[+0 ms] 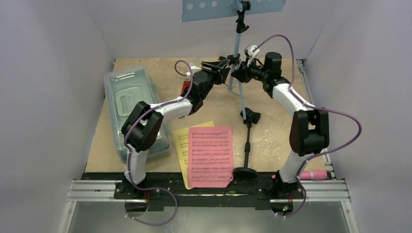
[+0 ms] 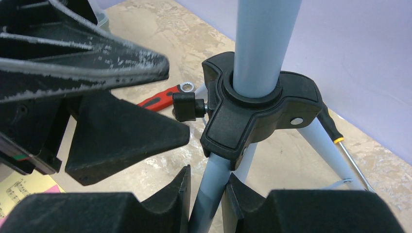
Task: Set up the instrument practice props
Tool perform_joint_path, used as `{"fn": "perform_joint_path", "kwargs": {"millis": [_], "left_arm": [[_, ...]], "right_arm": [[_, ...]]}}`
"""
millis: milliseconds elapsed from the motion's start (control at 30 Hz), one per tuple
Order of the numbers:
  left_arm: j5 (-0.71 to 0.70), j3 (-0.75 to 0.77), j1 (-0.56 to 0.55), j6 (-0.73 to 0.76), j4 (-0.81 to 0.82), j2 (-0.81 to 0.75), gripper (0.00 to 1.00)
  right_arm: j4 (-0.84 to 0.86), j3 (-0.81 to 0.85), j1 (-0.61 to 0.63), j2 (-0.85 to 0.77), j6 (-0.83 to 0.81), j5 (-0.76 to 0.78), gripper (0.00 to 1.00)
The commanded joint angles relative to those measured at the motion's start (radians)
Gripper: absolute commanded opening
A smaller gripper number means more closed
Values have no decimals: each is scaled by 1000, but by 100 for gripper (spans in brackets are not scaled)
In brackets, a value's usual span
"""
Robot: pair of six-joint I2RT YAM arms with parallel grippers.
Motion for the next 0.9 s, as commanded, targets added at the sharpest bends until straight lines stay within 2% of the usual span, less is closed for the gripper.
{"fn": "perform_joint_path", "kwargs": {"millis": [0,233,467,533,667,867], "left_arm": [[-59,77,2,-7,41,28,49],[-82,97,2,-8,69,64,38],[-95,97,2,58,105,68,29],[-93,93,1,58,110,65,31],[-78,93,0,59,106,54,44],[-67,107,-11,47,100,46,43]], "right_arm": [[-58,-38,14,46,-146,53,0],[-60,-34,15,49,-146,52,0],[-63,-30,15,55,-146,51,0],[-64,-29,14,57,-147,51,0],[-67,-28,15,58,-147,52,0],[-69,-27,15,58,-150,52,0]]}}
